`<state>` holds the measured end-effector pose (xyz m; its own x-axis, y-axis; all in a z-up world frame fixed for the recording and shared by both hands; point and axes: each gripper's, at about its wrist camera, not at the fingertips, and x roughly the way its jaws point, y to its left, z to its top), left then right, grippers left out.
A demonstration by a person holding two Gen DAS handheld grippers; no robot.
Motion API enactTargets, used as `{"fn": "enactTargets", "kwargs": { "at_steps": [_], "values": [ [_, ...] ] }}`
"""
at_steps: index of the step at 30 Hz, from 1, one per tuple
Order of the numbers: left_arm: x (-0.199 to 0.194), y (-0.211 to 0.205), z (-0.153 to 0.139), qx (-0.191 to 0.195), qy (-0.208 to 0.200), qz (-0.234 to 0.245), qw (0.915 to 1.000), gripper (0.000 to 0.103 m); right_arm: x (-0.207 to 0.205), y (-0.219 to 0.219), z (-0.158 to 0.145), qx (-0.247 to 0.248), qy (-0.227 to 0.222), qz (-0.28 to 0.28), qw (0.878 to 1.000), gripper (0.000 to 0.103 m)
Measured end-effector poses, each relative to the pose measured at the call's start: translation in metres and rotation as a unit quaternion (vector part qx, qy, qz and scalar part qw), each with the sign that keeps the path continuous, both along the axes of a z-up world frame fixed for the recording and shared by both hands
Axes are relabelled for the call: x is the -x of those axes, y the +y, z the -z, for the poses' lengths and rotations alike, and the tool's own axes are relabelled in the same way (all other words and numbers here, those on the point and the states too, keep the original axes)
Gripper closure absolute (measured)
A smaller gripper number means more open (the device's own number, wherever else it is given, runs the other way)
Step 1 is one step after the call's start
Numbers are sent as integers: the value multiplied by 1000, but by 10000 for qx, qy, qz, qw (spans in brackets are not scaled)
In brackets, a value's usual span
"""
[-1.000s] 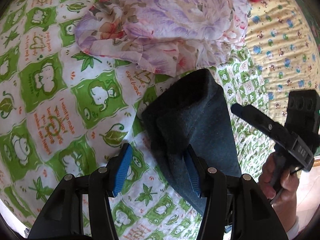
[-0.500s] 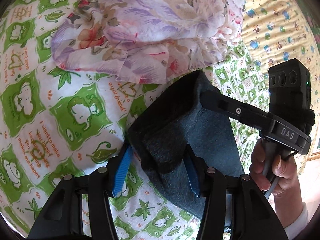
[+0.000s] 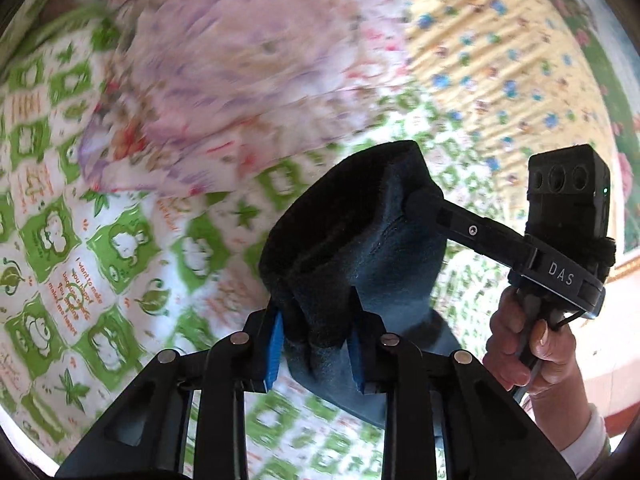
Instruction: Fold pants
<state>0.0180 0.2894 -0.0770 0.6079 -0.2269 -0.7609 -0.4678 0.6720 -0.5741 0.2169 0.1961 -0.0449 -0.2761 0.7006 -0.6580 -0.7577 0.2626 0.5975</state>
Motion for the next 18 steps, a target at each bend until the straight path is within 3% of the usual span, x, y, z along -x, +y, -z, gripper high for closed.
{"fn": "enactTargets", "kwargs": {
  "at_steps": [9, 18],
  "values": [
    [-21, -67, -61, -246, -542, 837, 9947, 77, 3, -92, -51, -739, -96, 696, 9948, 78],
    [-34, -138, -92, -384, -718, 1690, 9823, 78, 7, -200, -65, -1197, -2, 1614, 9796, 81]
  ]
}}
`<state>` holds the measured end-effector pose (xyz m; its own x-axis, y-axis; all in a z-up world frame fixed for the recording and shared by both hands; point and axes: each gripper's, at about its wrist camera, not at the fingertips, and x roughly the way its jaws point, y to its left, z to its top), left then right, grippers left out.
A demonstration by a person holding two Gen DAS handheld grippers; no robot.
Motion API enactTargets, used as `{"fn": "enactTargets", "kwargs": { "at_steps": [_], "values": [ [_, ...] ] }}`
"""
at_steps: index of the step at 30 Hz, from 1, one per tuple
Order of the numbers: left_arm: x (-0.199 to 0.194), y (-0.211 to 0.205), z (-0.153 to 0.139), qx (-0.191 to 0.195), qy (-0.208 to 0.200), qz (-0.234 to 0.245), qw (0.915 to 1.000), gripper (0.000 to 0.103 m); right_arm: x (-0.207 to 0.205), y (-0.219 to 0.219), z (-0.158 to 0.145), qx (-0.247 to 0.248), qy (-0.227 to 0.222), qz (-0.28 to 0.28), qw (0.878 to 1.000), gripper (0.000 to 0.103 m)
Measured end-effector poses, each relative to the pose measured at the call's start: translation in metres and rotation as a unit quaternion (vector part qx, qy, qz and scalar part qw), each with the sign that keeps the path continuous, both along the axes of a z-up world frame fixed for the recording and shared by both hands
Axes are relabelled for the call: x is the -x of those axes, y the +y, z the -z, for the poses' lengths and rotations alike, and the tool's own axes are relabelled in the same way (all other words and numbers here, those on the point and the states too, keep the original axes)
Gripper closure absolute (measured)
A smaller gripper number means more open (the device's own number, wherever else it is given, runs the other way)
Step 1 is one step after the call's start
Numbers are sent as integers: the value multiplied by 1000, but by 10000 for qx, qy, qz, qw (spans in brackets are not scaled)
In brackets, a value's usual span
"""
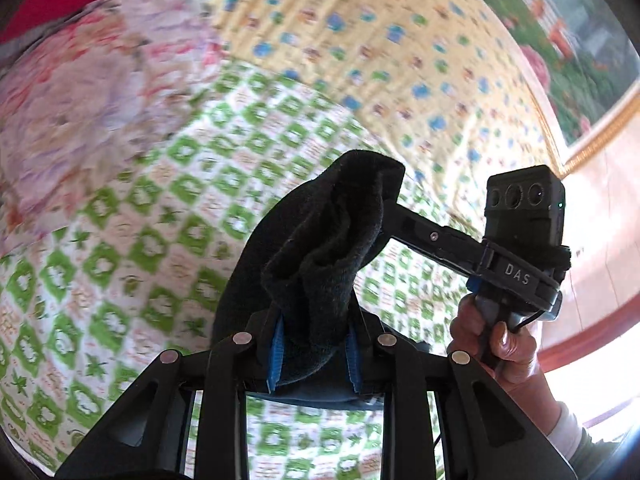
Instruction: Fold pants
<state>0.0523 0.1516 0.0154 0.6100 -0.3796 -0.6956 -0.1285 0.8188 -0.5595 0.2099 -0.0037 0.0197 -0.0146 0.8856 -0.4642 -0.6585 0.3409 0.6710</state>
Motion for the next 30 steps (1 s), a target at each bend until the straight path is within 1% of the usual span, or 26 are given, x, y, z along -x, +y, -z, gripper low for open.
{"fn": "enactTargets", "kwargs": {
  "at_steps": [5, 7, 14, 21, 30],
  "values": [
    [-7, -42, -8, -133, -49, 499, 9987, 78, 7, -44, -1, -211, 108, 442, 9987, 82],
    [-9, -57, -9, -123, -20, 656, 9978, 78, 11, -64, 1, -302, 165, 627, 9974, 82],
    [-12, -105, -7, -197, 81, 1168, 9929, 78, 24, -113, 10, -455, 316, 1073, 9927, 83],
    [-16, -160, 0, -294, 197, 1739, 9841, 78, 38, -167, 30, -664, 515, 1582, 9838, 84],
    [-22, -223, 23, -433, 414, 2336, 9705, 78, 55, -224, 59, -785, 716, 2201, 9697, 84]
  ]
}}
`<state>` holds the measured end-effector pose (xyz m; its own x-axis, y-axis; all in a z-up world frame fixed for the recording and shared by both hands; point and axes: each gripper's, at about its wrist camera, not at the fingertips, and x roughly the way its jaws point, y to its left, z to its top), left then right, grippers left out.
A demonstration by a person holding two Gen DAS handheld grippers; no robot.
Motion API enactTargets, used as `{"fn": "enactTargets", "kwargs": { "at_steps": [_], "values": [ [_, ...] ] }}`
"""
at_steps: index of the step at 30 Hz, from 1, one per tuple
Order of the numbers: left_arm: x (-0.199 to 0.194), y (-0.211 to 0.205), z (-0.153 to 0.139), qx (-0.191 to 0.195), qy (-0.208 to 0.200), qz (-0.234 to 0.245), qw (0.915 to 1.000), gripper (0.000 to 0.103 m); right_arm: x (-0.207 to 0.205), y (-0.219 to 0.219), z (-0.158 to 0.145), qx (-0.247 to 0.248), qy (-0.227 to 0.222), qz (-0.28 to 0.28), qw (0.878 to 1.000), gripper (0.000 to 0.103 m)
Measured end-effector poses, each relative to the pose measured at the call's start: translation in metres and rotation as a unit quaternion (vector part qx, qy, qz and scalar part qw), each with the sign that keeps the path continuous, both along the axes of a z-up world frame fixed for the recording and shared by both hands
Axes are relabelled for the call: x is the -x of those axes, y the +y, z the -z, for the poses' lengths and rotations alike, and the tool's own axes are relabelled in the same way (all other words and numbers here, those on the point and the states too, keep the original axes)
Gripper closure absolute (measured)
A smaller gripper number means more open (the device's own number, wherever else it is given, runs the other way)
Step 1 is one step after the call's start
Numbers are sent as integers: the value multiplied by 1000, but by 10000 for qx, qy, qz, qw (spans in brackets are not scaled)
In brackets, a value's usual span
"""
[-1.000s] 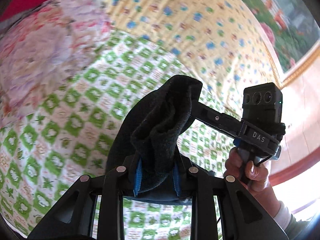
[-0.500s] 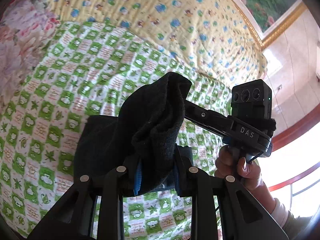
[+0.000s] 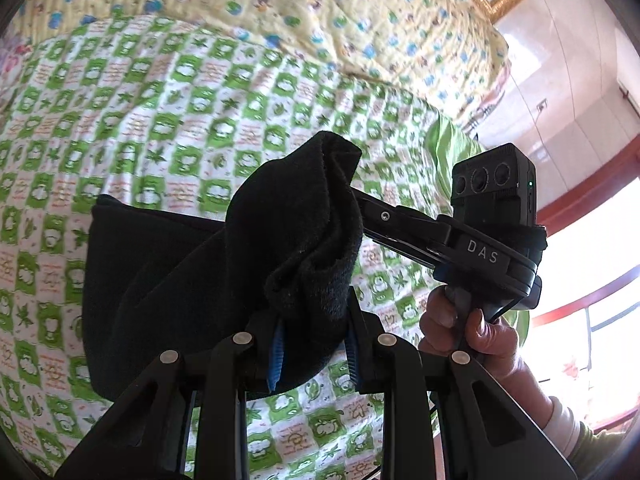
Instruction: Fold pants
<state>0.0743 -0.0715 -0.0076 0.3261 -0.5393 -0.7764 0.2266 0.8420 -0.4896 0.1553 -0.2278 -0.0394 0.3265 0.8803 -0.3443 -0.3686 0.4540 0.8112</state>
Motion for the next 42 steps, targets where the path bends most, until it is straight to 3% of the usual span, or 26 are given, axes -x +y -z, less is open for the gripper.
{"fn": "enactTargets", "kwargs": {
  "at_steps": [6, 15, 22, 24, 26, 29, 36, 42],
  "values": [
    [-2, -36, 19, -299, 48, 382, 9988, 78, 12, -35, 25, -59, 232, 392, 9989, 84],
    [-5, -53, 47, -622, 140, 564, 9964, 78, 13, -46, 60, 42, 529, 548, 9971, 84],
    [-4, -67, 58, -598, 262, 885, 9939, 60, 19, -64, 66, 433, 694, 954, 9921, 78],
    [-2, -67, 61, -579, 324, 936, 9934, 57, 23, -70, 66, 601, 752, 1092, 9894, 73],
    [1, -65, 60, -494, 376, 951, 9935, 53, 29, -77, 64, 742, 786, 1244, 9863, 51],
    [6, -61, 56, -361, 402, 969, 9938, 48, 41, -88, 57, 720, 771, 1525, 9827, 29],
    [9, -42, 38, -218, 303, 822, 9959, 46, 61, -91, 42, 684, 780, 1801, 9782, 25],
    [4, -9, 28, -183, 239, 399, 9988, 43, 72, -74, 35, 885, 813, 1803, 9762, 24]
  ]
}}
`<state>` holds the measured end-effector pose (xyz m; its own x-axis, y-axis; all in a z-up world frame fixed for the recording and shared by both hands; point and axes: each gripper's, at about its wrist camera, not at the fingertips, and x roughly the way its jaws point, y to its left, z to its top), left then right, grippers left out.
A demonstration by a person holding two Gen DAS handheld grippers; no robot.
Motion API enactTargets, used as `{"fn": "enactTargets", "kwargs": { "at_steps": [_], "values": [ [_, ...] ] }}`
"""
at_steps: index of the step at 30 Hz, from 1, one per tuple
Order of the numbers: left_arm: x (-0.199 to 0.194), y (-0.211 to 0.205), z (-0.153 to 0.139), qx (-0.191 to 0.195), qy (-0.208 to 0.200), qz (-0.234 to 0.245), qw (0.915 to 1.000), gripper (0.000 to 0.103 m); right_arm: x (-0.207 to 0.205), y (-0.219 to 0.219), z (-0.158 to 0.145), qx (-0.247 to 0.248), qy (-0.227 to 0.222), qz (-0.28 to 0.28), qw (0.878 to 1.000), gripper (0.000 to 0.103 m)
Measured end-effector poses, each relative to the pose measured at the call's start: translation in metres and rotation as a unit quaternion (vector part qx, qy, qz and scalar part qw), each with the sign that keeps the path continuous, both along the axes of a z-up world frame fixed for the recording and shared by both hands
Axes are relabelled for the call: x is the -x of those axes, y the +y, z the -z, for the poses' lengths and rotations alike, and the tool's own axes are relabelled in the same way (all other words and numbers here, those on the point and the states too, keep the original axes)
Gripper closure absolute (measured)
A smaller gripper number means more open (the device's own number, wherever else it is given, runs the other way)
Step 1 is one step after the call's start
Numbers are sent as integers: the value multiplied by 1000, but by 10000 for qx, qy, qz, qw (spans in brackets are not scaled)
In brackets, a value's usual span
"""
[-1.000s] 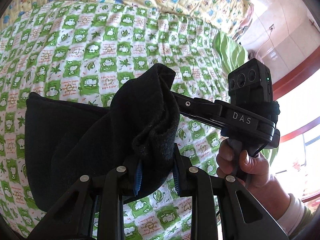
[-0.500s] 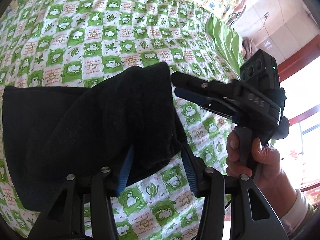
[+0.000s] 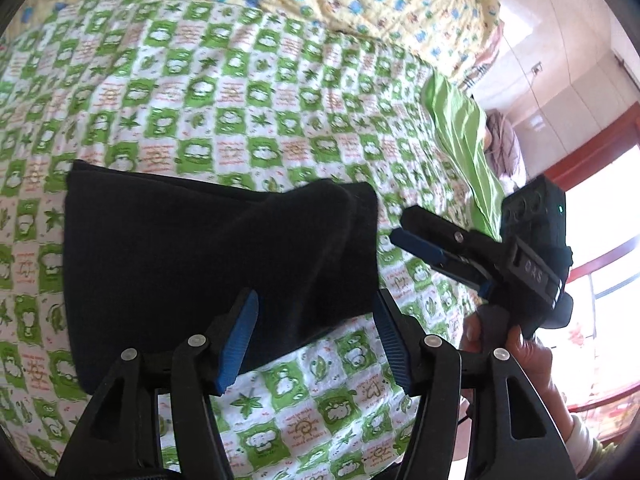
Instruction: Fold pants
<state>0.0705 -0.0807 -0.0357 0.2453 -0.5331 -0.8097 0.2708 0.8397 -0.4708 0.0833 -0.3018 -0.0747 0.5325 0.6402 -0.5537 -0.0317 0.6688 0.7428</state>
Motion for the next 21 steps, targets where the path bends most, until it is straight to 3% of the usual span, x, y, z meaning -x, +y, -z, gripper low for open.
{"fn": "enactTargets", "kwargs": {
  "at_steps": [10, 21],
  "values": [
    [-10, 58, -3, 50, -42, -757, 9971, 39, 8, 22, -12, 355, 32, -62, 9993, 19],
    [-6, 90, -2, 119, -29, -1139, 9934, 36, 8, 50, -27, 807, 11, -307, 9963, 15]
  ]
}}
